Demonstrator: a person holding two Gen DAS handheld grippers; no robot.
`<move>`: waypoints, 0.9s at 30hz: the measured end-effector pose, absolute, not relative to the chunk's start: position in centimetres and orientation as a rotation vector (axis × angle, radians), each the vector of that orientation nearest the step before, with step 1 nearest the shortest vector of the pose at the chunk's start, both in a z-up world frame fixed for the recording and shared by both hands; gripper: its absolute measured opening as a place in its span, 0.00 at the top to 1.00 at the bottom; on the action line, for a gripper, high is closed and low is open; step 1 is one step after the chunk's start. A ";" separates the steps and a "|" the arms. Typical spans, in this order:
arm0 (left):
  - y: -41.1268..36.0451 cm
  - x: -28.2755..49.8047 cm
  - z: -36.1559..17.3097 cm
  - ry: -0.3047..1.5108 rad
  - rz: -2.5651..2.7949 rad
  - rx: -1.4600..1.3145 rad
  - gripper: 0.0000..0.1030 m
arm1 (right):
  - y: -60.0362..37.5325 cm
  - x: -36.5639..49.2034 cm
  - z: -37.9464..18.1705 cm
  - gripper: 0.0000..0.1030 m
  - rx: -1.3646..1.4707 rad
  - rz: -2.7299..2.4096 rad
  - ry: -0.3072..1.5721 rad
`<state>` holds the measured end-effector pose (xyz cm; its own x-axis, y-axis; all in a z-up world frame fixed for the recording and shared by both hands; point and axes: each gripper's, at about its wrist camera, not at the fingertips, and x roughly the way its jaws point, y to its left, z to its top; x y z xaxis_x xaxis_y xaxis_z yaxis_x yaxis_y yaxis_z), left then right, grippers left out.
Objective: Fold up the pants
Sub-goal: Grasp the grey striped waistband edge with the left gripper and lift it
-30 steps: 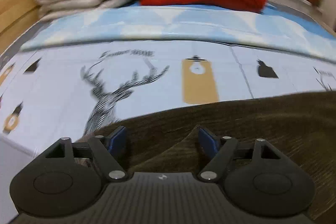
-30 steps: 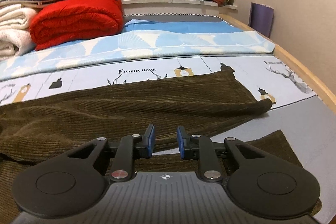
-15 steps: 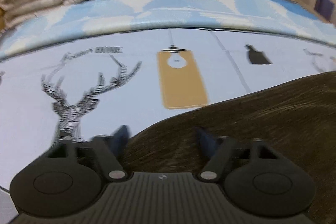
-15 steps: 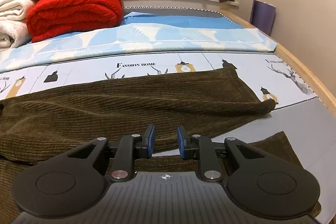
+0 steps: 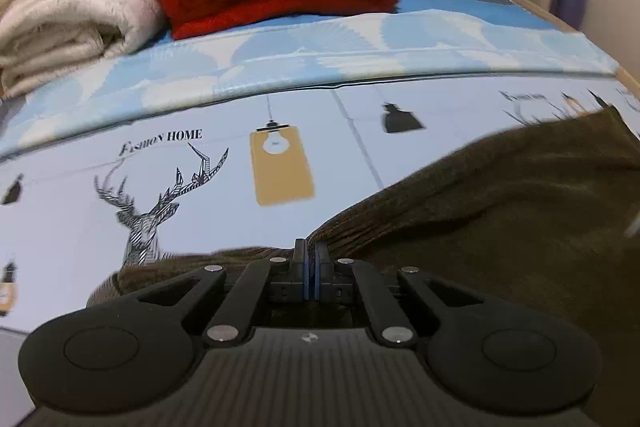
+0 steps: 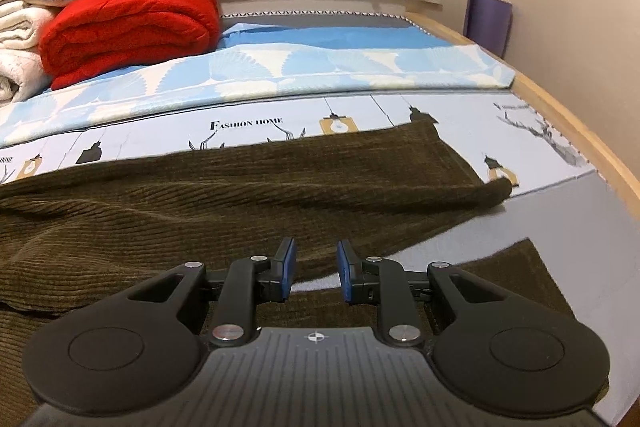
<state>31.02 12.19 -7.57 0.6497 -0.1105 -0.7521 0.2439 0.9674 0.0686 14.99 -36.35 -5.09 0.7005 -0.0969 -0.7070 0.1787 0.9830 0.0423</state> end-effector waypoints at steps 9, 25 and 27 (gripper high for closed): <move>10.5 18.0 -4.7 0.902 -0.202 0.077 0.98 | -38.1 12.4 -4.9 0.77 0.170 -0.173 0.777; 18.9 18.1 -12.3 1.303 -0.116 -0.634 0.45 | -42.3 9.0 -5.3 0.72 0.253 -0.245 0.809; 19.3 18.7 -12.7 1.310 -0.098 -0.677 0.39 | -42.3 9.1 -5.4 0.72 0.253 -0.247 0.814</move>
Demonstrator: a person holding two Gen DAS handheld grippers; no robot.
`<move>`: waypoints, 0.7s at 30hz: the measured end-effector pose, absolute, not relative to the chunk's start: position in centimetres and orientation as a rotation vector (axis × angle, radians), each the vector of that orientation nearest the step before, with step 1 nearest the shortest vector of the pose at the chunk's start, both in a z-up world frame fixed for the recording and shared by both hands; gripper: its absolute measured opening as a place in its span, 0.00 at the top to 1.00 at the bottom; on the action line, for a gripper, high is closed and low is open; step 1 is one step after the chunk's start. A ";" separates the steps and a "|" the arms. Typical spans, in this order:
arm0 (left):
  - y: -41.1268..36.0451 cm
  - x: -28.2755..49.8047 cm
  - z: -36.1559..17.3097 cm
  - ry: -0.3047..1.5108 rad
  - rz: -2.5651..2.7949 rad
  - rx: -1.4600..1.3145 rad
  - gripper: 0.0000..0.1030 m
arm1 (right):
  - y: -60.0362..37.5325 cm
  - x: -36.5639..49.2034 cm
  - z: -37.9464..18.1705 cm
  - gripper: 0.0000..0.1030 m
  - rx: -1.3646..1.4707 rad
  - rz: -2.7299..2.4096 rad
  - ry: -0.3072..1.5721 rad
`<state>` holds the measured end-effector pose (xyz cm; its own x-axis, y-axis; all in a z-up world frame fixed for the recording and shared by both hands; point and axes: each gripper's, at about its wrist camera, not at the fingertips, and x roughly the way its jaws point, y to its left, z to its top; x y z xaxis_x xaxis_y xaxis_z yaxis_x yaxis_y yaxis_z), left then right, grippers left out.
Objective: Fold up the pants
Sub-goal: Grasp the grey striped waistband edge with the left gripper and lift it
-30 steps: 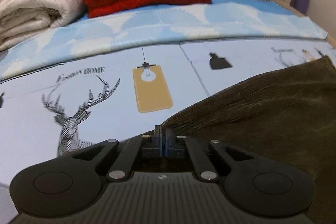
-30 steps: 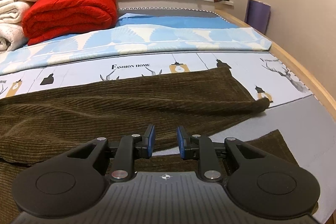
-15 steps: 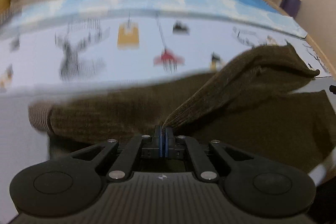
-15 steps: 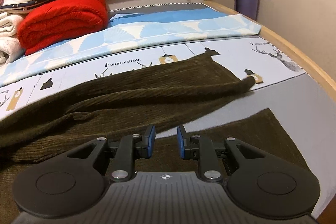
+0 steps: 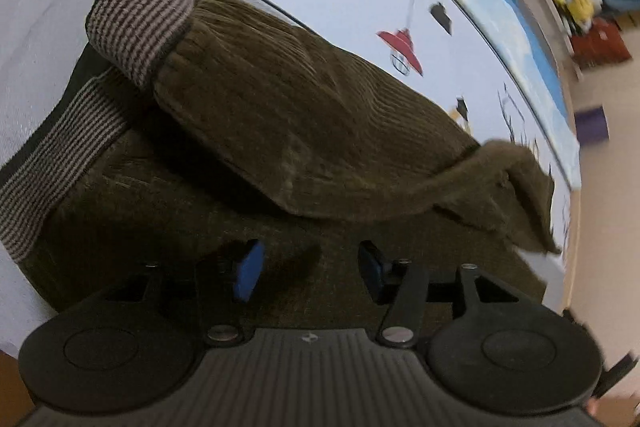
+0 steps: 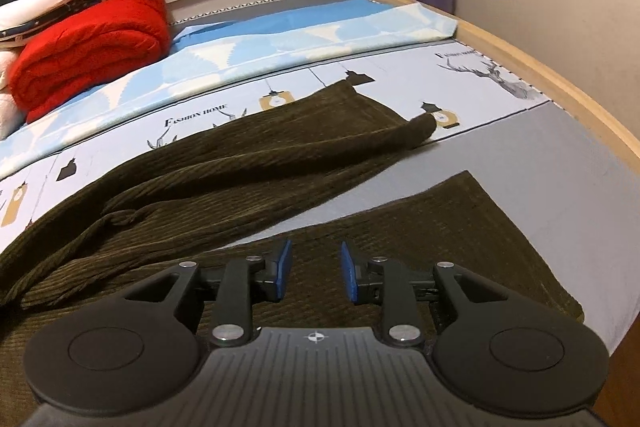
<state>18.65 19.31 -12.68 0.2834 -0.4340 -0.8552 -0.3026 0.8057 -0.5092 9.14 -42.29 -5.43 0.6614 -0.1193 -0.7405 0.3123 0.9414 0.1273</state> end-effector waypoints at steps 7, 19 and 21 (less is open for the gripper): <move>21.4 20.1 -12.7 1.194 -0.026 -0.917 0.25 | -41.2 10.2 -5.6 0.72 0.235 -0.220 0.822; 22.4 21.2 -12.9 1.160 0.135 -0.868 0.82 | -40.3 11.4 -5.6 0.72 0.211 -0.188 0.819; 22.1 21.2 -12.3 1.132 0.129 -0.810 0.85 | -40.3 11.5 -5.6 0.72 0.213 -0.186 0.818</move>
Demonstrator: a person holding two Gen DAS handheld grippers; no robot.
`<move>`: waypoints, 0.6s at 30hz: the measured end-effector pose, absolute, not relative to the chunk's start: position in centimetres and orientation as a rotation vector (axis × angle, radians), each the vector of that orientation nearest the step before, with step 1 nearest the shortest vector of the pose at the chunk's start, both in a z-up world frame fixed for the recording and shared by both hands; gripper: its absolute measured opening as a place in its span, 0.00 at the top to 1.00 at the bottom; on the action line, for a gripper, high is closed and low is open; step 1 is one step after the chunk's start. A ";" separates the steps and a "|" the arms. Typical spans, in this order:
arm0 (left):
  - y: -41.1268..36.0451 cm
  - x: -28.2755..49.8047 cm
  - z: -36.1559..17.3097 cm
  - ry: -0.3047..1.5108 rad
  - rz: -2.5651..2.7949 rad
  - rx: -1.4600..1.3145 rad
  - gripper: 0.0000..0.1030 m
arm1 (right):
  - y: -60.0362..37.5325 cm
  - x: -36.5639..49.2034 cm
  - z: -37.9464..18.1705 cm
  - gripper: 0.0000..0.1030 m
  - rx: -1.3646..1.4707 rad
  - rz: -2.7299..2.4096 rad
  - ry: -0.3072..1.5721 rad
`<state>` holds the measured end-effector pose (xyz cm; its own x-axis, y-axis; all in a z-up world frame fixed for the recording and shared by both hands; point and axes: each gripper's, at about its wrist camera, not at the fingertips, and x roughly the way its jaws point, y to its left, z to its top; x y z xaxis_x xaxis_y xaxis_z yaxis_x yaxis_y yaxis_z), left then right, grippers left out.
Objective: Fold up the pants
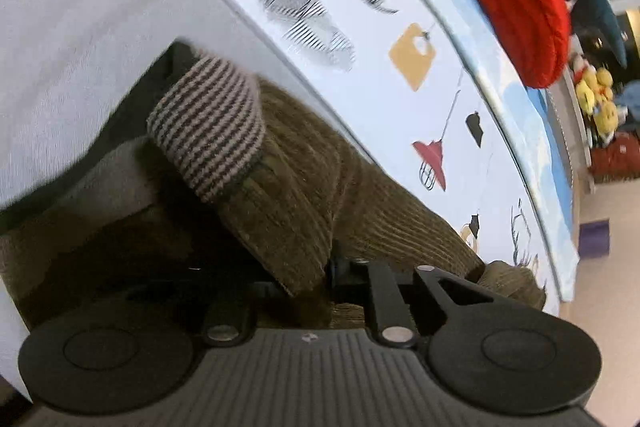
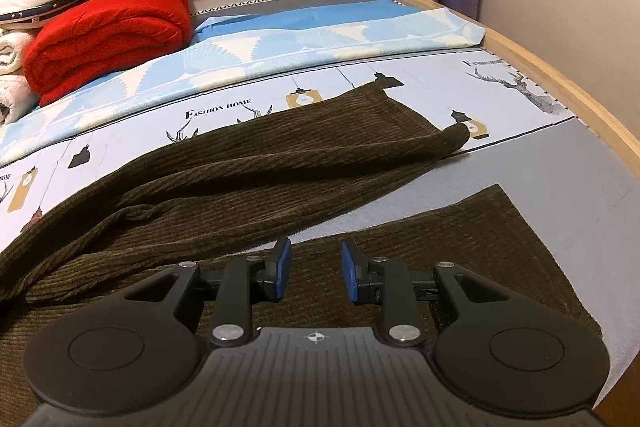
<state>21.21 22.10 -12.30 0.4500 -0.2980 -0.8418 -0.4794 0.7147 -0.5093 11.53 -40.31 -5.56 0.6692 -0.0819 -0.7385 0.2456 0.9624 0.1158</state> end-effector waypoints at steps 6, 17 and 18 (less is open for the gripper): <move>20.7 21.4 -10.1 1.039 0.121 -0.648 0.86 | -40.0 12.0 -5.7 0.72 0.206 -0.180 0.822; 22.5 20.9 -11.6 1.087 0.110 -0.853 0.63 | -39.7 12.2 -5.8 0.72 0.205 -0.176 0.823; 22.7 20.7 -11.9 1.100 0.105 -0.891 0.62 | -39.7 12.2 -5.8 0.72 0.208 -0.178 0.824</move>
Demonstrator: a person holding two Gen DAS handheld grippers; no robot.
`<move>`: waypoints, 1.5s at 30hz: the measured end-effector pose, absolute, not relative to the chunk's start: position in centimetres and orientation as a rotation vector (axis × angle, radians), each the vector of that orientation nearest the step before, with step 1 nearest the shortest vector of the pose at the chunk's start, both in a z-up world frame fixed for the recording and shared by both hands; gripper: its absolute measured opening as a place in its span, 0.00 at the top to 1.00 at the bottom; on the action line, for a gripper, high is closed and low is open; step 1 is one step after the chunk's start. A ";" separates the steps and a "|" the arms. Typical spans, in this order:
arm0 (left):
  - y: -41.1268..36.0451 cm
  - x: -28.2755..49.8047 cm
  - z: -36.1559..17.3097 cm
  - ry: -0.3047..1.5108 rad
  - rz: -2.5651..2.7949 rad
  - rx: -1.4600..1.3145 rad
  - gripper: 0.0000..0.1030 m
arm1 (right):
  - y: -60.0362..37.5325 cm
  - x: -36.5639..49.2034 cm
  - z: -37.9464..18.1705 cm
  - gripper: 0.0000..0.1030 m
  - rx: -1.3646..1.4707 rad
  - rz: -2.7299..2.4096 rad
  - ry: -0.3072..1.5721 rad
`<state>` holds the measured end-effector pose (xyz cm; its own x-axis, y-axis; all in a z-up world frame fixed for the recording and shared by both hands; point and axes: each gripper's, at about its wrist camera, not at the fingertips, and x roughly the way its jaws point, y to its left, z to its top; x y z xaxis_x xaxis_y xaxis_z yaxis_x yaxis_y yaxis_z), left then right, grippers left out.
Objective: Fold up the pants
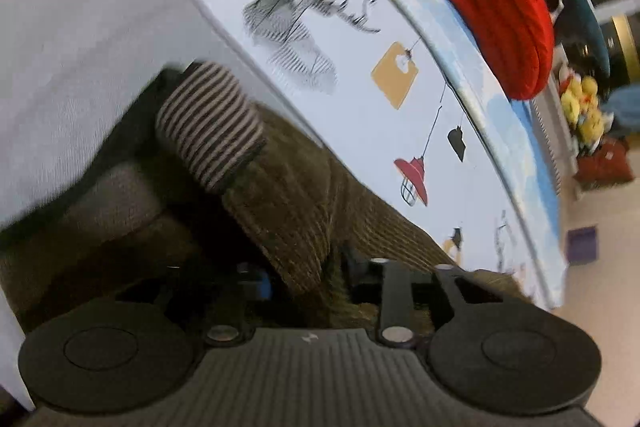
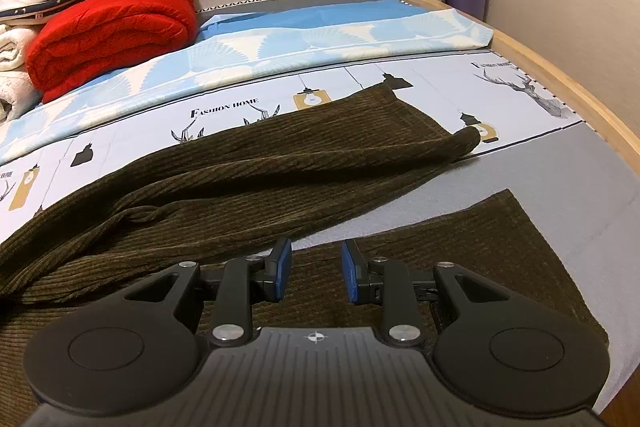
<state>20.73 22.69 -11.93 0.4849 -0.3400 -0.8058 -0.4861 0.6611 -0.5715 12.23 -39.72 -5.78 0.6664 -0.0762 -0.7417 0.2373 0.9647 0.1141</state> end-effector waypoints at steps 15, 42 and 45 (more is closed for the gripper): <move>19.8 21.9 -11.1 1.096 0.154 -0.705 0.88 | -42.3 13.6 -4.9 0.72 0.494 -0.169 0.683; 19.5 24.0 -11.7 1.180 0.140 -0.608 0.88 | -40.7 41.1 -15.4 0.96 0.440 -0.406 1.025; 19.6 23.7 -11.6 1.180 0.125 -0.610 0.88 | -42.8 38.1 -12.6 0.97 0.506 -0.382 0.930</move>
<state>23.75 19.59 -11.60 0.3943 -0.2184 -0.8927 -0.4007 0.8333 -0.3808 38.15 -42.75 -12.60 0.5462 -0.0948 -0.8323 0.5172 0.8197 0.2461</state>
